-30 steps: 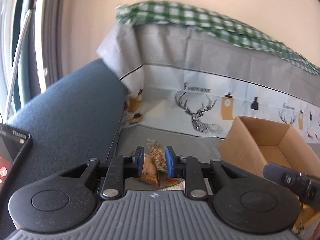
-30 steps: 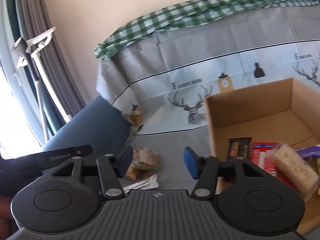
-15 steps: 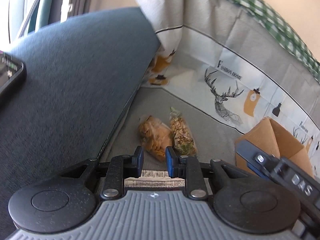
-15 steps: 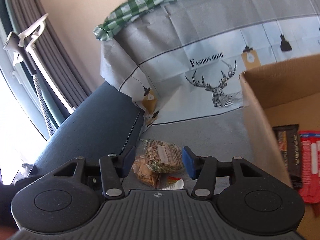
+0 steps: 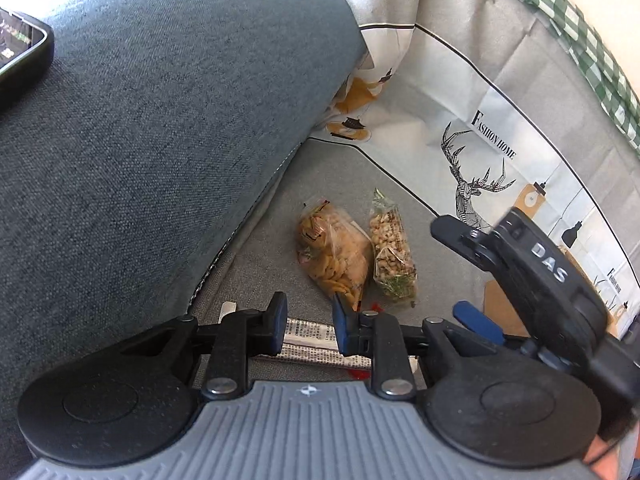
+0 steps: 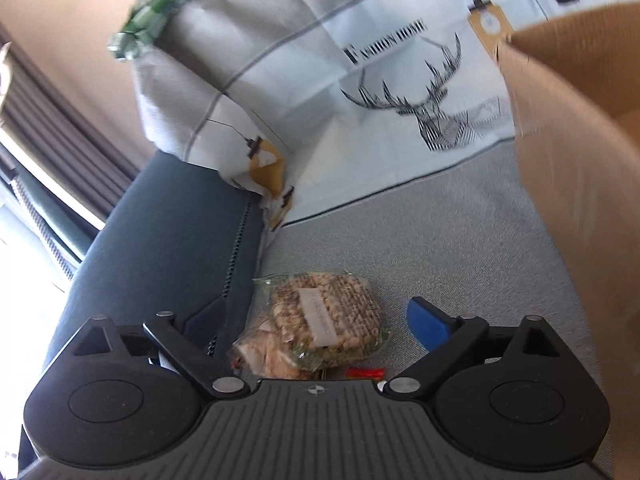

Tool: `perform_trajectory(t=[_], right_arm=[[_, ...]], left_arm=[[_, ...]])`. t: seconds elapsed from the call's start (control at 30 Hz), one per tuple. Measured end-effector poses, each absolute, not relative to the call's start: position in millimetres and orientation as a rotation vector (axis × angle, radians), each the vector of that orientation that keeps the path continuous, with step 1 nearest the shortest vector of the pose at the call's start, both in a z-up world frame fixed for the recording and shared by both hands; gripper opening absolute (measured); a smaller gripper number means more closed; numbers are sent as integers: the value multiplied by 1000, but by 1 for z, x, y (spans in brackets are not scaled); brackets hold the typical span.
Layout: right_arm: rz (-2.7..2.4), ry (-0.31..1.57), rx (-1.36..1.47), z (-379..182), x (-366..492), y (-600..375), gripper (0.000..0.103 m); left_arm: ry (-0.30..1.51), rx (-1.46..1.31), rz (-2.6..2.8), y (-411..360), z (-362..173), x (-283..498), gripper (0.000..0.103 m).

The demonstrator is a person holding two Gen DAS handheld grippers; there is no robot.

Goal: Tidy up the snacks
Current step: 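Grasp the round nut cookie pack with the right gripper while the left reaches the cookie bag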

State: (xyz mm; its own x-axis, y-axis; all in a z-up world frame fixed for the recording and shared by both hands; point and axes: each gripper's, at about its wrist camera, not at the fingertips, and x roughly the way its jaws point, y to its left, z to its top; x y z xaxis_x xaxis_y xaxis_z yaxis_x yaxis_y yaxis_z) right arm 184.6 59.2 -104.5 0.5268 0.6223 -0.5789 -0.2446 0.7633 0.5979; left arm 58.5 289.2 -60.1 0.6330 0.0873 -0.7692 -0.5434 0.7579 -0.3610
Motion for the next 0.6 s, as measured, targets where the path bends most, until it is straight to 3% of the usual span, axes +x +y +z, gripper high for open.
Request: perform_trajectory(t=[0.27,0.43,0.53,0.6], right_arm=[[551,993,510,-134,206,76,99],[569,1041,519,-146,213,84,98],[580,1041,514,-149,215,86,85],[589,1037,514,-148,216,85,81]], left_arm=[[823,-643,409,290,-69,69,42],[825,-668,417,294,-72,75,45],[825,-672,421,295,-74,78,48],[821,-682,423,296,-75,80,50]])
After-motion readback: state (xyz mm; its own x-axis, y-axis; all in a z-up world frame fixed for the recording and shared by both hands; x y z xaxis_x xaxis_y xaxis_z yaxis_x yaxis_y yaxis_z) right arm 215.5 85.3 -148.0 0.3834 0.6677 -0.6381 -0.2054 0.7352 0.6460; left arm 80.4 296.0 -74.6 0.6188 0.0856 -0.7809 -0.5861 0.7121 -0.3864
